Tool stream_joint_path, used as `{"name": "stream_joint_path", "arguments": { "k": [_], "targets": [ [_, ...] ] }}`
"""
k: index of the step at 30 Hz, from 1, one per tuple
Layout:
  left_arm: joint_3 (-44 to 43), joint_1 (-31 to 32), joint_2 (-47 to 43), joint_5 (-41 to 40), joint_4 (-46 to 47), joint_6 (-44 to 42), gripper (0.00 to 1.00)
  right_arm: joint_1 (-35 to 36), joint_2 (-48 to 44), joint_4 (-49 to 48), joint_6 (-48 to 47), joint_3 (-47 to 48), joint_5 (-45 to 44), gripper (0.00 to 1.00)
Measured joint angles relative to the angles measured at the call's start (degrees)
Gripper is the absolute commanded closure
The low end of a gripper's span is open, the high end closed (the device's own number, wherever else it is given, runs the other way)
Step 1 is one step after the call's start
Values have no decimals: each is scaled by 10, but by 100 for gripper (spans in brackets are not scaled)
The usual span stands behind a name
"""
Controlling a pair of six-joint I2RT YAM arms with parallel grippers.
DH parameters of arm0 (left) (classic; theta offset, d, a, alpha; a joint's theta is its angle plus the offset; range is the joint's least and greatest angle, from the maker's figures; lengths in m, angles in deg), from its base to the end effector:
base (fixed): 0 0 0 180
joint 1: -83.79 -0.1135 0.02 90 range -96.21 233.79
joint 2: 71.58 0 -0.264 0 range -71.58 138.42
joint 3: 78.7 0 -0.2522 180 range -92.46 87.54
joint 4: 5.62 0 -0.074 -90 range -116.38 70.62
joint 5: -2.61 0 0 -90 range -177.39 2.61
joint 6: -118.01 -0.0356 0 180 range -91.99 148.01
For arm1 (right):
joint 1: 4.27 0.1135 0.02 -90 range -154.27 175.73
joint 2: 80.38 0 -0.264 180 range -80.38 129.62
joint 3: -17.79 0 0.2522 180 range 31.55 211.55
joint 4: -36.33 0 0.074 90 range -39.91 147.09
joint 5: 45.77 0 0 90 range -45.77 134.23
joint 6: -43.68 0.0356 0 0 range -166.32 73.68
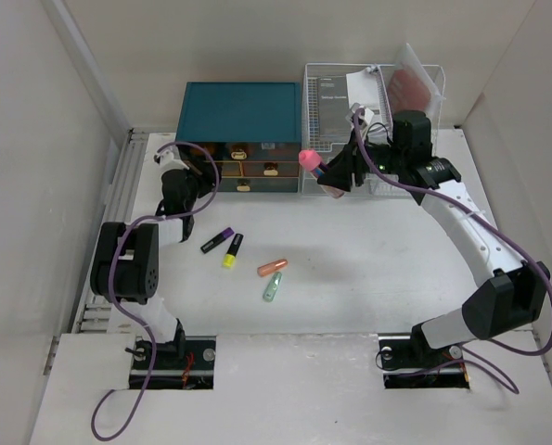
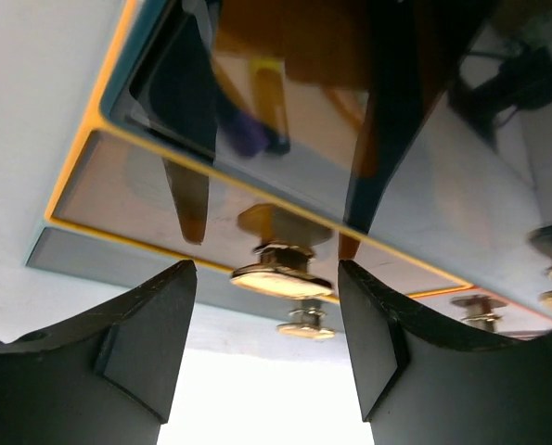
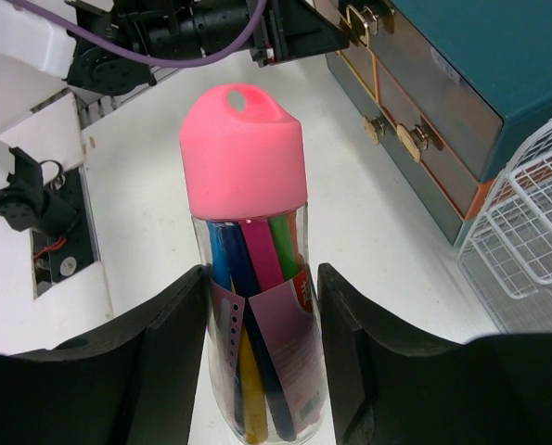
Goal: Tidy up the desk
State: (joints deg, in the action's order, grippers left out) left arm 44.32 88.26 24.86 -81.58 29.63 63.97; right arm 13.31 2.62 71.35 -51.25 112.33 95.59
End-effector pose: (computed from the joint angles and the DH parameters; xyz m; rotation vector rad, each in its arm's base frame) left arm 0.3521 -0.0311 0.2075 -0.3794 1.6374 -0.6190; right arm 0.2997 0.1241 0.3876 -0.9394 1.7118 1.0245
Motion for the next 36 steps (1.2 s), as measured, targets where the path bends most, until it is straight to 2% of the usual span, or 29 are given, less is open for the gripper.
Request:
{"name": "stream_joint_path", "arguments": {
  "k": [4,10,15,23,28,36],
  "targets": [
    [-1,-1,9,4,-2,-4,42,0,2,-1,0,0,1,100],
    [-12,0,12,22,-2,-10,66,0,9,-2,0,0,1,100],
    [-14,-1,13,24,-4,-9,82,0,14,-2,-2,0,1,100],
    [-14,-1,10,24,-8,-10,86,0,14,-3,-4,-1,2,100],
    [-6,4,-13,22,-36,-17,89,0,28,5,-26,-1,38,100],
    [-3,8,-68,20,-119,-45,91,26,124,151,-168,72,91,100]
  ]
}}
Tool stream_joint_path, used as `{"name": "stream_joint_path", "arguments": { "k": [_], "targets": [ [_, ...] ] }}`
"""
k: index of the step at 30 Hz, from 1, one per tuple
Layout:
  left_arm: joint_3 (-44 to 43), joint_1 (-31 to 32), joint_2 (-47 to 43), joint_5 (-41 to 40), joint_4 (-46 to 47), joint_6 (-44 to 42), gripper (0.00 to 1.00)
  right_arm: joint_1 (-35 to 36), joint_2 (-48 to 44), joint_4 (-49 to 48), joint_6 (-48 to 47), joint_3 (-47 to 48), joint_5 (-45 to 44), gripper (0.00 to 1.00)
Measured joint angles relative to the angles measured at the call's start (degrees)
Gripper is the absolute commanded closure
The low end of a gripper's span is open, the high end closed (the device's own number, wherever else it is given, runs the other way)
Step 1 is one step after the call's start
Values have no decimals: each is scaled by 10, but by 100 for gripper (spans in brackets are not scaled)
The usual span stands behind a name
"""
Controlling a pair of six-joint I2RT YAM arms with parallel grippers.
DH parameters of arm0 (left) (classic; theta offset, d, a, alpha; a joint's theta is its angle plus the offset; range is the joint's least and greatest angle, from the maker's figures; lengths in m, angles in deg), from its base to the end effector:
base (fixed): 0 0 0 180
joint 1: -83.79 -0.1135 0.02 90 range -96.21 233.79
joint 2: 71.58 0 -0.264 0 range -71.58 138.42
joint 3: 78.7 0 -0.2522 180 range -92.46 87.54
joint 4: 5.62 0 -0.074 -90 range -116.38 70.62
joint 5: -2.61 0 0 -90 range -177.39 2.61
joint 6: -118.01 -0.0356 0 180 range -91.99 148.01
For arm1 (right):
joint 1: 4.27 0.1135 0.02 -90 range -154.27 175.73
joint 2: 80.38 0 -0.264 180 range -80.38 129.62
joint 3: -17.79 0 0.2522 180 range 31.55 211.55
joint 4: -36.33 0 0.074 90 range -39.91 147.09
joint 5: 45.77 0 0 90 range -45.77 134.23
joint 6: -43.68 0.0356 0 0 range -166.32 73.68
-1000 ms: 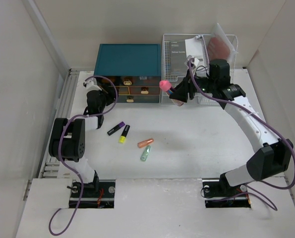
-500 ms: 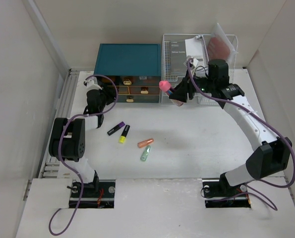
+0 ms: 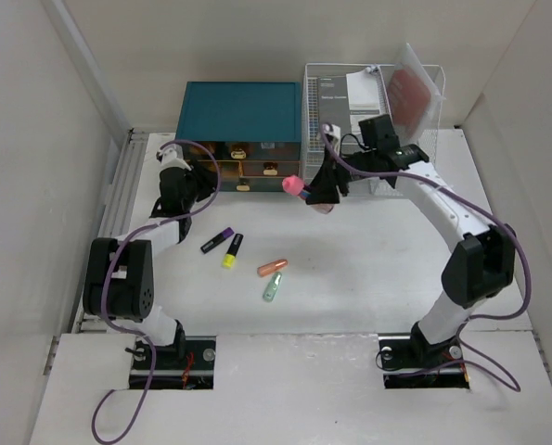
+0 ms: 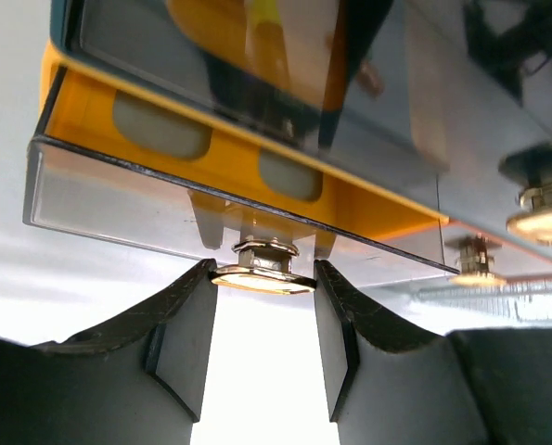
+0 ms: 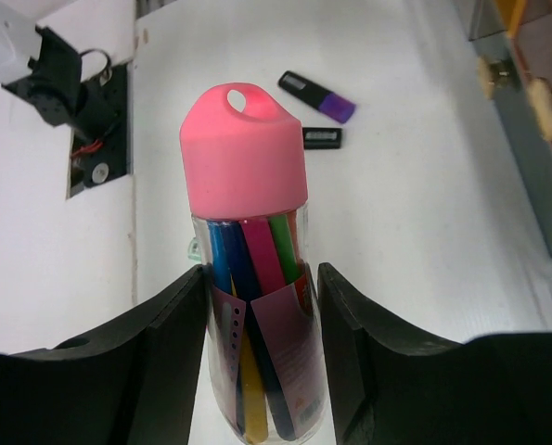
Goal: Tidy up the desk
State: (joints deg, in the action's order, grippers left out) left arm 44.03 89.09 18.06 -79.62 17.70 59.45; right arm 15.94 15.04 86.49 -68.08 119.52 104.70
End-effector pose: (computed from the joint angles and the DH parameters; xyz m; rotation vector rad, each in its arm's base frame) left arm 0.3374 -0.0361 0.2253 -0.2988 1.7380 -0.5869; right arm 0.3287 0.1540 0.3406 -1.2177 1.7436 1.1910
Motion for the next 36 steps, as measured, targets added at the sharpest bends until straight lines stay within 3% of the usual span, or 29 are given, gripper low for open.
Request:
{"name": "stream_joint_path", "arguments": {
  "k": [10,19,23,30,32,35,36],
  "targets": [
    [18,10,-72,4,-100,-9,97,123,56,54,-48,103,-68,100],
    [37,38,-109,-18,-135,-9,97,137,179,25,10,294,-163,100],
    [38,41,-113,-24,-143,-7,95,148,232,2,34,322,-193,100],
    [49,45,-125,-29,-146,-3,79,163,285,-28,63,328,-224,100],
    [53,45,-129,-29,-146,1,65,163,294,-39,70,335,-226,100],
    [58,47,-131,-30,-146,8,61,165,297,-52,79,338,-227,100],
    [60,47,-131,-30,-146,11,49,165,297,-57,82,340,-226,100]
  ]
}}
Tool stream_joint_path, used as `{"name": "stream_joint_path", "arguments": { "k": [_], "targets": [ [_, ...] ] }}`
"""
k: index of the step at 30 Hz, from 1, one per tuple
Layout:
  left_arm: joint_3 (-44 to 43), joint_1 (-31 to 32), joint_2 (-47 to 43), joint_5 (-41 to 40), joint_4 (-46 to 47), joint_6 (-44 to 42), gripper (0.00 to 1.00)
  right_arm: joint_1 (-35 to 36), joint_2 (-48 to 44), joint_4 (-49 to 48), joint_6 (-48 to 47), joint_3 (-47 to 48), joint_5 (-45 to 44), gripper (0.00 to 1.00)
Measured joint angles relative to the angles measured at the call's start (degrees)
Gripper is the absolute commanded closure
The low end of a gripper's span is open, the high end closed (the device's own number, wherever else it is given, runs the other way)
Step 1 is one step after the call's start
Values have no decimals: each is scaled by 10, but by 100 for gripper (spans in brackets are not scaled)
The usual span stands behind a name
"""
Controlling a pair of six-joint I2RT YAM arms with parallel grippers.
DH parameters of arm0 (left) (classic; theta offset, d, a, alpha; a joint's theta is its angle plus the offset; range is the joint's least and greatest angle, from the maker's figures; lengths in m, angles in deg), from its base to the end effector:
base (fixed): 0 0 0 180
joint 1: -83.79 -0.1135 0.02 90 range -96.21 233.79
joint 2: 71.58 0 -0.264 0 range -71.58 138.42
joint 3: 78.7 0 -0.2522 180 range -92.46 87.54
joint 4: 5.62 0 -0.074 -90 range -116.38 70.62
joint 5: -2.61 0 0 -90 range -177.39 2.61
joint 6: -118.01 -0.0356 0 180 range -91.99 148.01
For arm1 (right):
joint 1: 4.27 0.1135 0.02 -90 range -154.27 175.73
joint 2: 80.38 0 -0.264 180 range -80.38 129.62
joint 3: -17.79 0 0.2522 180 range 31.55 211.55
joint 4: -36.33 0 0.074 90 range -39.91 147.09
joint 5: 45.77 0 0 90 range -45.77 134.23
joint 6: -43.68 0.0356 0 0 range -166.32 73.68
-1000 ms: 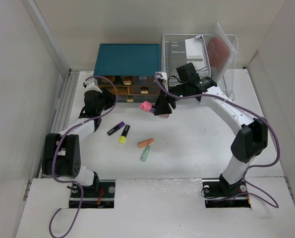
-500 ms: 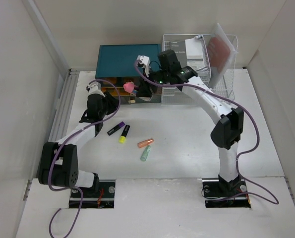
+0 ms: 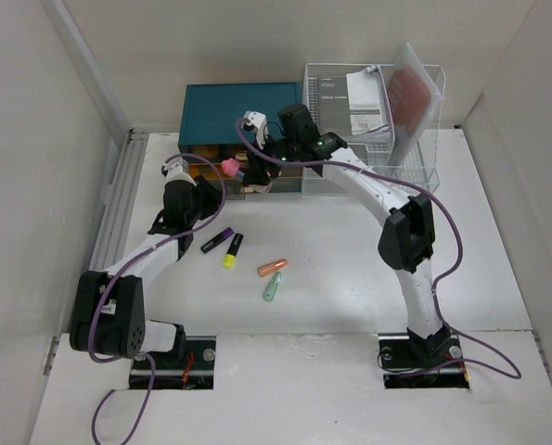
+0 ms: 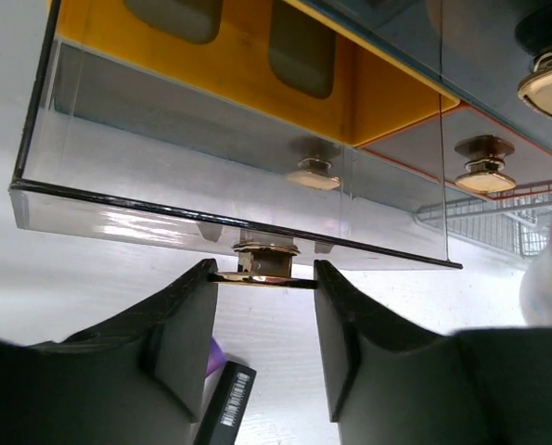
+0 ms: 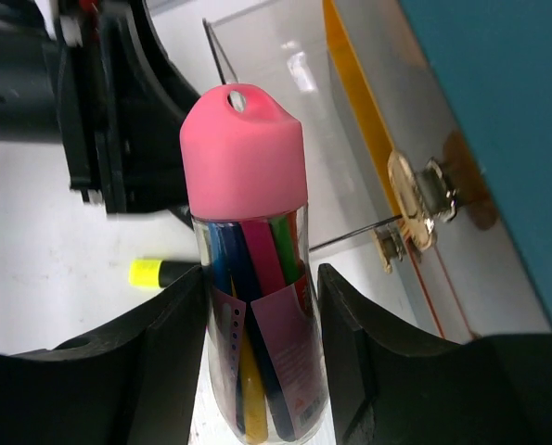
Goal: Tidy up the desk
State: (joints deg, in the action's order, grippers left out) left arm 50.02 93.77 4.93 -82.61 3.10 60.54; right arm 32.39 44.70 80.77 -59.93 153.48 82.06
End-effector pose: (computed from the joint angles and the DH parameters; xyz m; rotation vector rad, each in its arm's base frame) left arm 0.2866 -0.0534 0.2316 -0.3133 1.8740 -0.5879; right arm 0.3916 0.3187 0.3191 -1.2585 1.7645 0.9431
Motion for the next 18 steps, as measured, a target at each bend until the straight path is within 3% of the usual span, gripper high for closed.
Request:
{"name": "stream_joint_path", "arguments": {
  "k": [4,6,18],
  "targets": [
    [5,5,0,6,1,4,45,2,0,-22,10,5,1,100],
    [5,5,0,10,5,8,34,2,0,-29,14,6,2,100],
    [35,17,-40,45,0,35,22,2,21,-59,32,21,4,100]
  ]
}}
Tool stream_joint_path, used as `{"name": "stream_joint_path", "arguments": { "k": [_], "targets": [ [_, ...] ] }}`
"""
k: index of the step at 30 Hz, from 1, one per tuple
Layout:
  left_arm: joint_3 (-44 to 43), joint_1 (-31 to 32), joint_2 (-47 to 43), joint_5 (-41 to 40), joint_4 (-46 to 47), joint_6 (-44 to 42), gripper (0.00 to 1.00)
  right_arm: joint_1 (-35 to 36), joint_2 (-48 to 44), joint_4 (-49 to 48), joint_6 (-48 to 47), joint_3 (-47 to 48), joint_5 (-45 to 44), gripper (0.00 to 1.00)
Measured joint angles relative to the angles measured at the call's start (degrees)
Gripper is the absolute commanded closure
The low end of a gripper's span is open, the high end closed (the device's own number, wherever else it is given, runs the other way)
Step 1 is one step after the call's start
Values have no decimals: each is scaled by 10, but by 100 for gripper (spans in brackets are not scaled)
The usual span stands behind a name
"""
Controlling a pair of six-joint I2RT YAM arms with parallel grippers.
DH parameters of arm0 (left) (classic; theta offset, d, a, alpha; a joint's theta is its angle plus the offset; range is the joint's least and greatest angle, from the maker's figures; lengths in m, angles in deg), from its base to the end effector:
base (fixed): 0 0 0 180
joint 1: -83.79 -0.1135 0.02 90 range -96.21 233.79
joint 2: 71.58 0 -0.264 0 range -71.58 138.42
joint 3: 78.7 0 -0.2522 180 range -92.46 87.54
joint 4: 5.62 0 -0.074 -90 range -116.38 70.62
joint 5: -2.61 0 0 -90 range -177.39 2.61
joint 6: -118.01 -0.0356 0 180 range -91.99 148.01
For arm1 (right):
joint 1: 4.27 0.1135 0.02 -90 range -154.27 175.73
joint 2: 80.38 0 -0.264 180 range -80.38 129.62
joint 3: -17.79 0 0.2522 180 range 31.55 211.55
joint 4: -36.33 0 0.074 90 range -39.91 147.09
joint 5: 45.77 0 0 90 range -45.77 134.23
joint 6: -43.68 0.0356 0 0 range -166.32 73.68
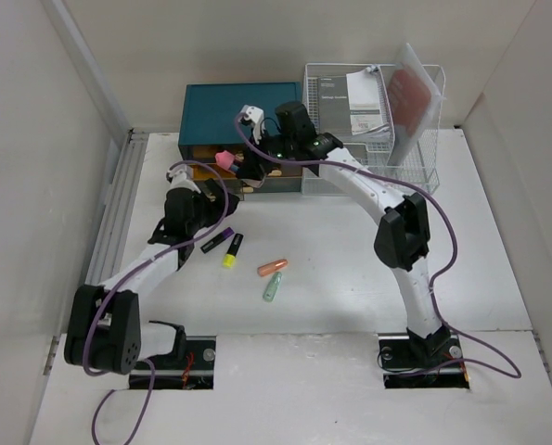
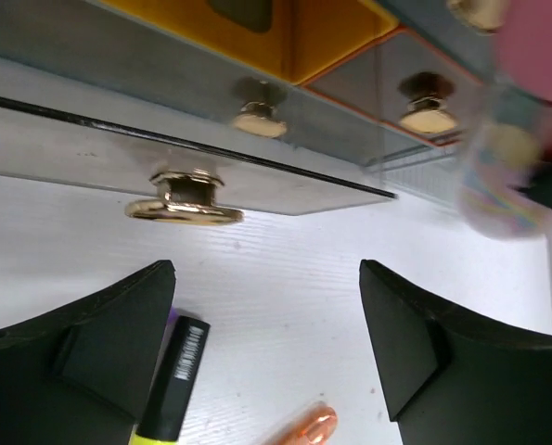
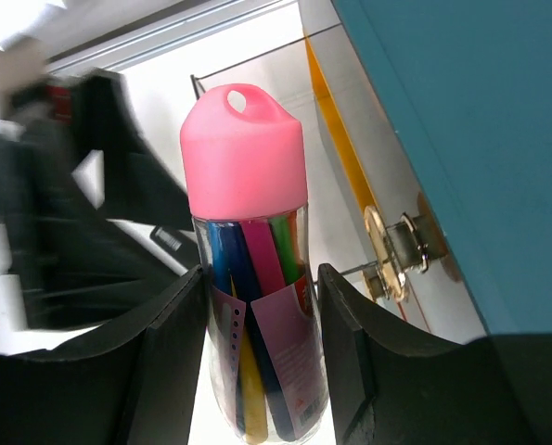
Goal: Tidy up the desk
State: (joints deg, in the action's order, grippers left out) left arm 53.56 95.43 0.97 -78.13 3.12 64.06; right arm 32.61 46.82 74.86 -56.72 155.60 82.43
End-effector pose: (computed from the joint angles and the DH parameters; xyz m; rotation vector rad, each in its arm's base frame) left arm 0.2678 -0.0610 0.2293 -0.2897 1.8891 -0.7217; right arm 0.4008 0.3282 0.3225 -1.2067 1.6972 0.9682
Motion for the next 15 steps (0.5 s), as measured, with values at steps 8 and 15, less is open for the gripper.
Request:
{"name": "stream_joint_path", "arguments": {
  "k": [8,15],
  "targets": [
    [18,0,-136,2,-49,13,20,15,12,-31,2,3,-16,100],
    [18,0,-235,-54,-133,21,13,50,21,-61,-2,11,-75,100]
  ]
}}
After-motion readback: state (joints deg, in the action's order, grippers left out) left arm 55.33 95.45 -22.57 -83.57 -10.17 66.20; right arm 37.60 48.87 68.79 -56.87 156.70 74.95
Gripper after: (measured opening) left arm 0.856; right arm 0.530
